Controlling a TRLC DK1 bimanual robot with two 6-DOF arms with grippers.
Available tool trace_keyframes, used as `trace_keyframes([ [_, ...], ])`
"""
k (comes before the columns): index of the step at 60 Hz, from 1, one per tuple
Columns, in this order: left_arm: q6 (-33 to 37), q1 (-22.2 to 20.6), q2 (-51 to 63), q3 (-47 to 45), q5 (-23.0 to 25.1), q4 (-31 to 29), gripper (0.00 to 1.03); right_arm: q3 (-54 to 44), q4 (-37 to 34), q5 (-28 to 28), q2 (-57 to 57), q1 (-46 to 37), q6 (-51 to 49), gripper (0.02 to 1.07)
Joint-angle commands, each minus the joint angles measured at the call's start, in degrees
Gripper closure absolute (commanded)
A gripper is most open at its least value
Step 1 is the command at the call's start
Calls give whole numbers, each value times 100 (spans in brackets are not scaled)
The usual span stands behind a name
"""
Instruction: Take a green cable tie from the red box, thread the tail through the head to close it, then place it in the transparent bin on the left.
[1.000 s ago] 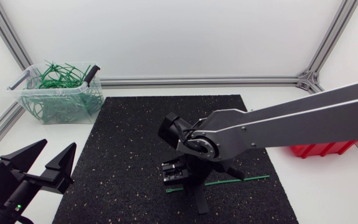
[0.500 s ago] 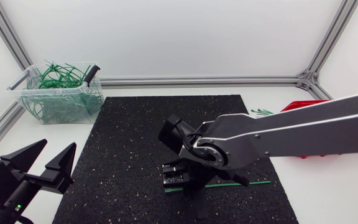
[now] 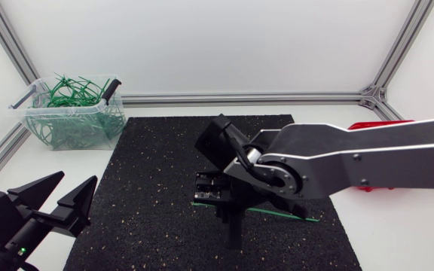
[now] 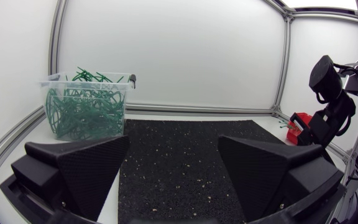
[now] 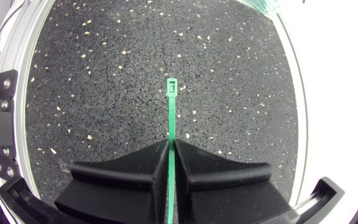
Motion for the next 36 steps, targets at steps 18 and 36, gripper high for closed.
trace_keyframes([
  [18,-1207,742,2063,1187,1782,-50,4,-46,226,225,-504,75,661,101],
  [36,-2182,-85,2933,1671,1958,284,4,165,226,304,-750,66,1162,101],
])
